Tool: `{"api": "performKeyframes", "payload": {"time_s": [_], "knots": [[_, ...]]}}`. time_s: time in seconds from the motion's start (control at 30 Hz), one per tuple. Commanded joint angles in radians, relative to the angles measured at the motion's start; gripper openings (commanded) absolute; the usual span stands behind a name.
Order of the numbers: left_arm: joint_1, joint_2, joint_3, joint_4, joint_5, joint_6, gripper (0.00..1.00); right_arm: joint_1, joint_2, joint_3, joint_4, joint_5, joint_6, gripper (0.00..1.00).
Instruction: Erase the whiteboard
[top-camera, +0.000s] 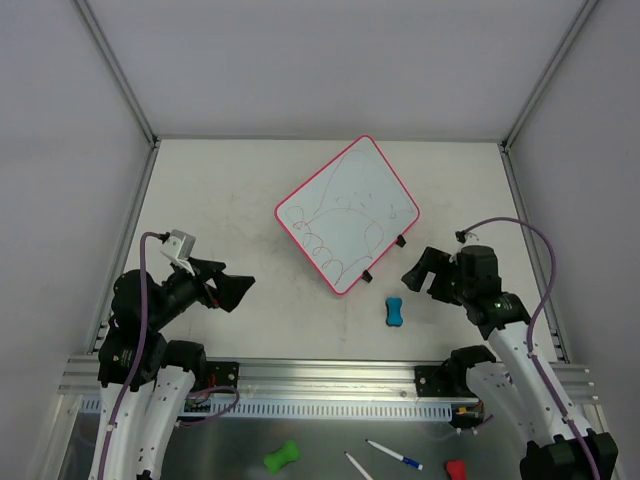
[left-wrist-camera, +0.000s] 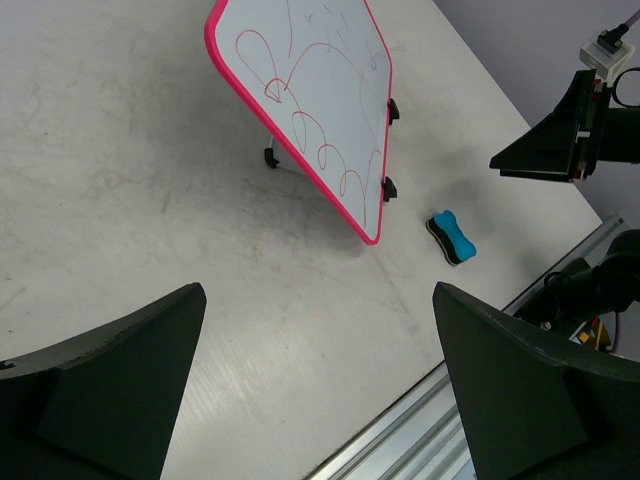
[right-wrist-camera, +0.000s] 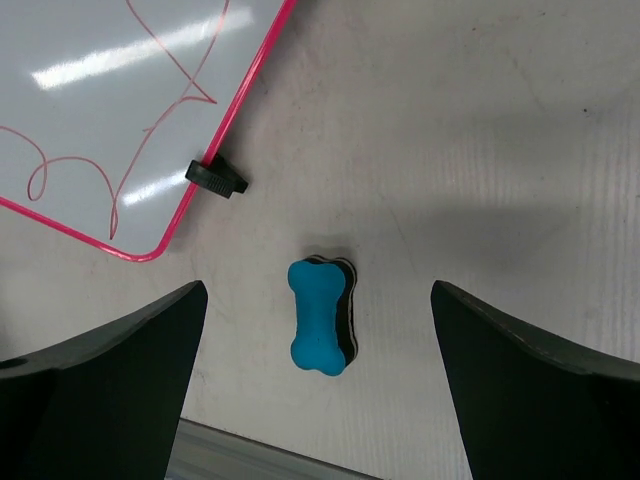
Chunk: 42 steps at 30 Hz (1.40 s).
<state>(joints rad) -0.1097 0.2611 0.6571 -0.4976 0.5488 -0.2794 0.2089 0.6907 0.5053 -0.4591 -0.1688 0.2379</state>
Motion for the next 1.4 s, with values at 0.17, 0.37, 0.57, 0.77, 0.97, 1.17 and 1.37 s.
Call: {"api": "performKeyframes", "payload": {"time_s": [0.17,0.37,0.57,0.77,0.97,1.17,1.37], "knots": [[0.007,0.007,0.001,0.028,0.019,0.009,0.99,0.173,-0.123,-0.028,-0.128,0.076,0.004,0.99],[0.008,0.029,0.003,0.030,0.025,0.011,0.99,0.363,-0.045,-0.011,-0.153,0.314,0.070,0.98],[0.008,0.026,0.003,0.031,0.014,0.009,0.99,0.495,0.032,-0.031,-0.121,0.420,0.153,0.93],[0.008,0.029,0.003,0.031,0.019,0.011,0.99,0.509,0.104,-0.068,-0.035,0.417,0.167,0.73],[0.008,0.041,0.003,0.031,0.023,0.011,0.99,0.541,0.222,-0.037,0.000,0.429,0.163,0.69],[0.008,0.024,0.001,0.031,0.019,0.011,0.99,0.569,0.248,-0.002,0.016,0.439,0.159,0.68],[0.008,0.027,0.001,0.033,0.023,0.011,0.99,0.581,0.314,0.022,0.023,0.442,0.153,0.67]]}}
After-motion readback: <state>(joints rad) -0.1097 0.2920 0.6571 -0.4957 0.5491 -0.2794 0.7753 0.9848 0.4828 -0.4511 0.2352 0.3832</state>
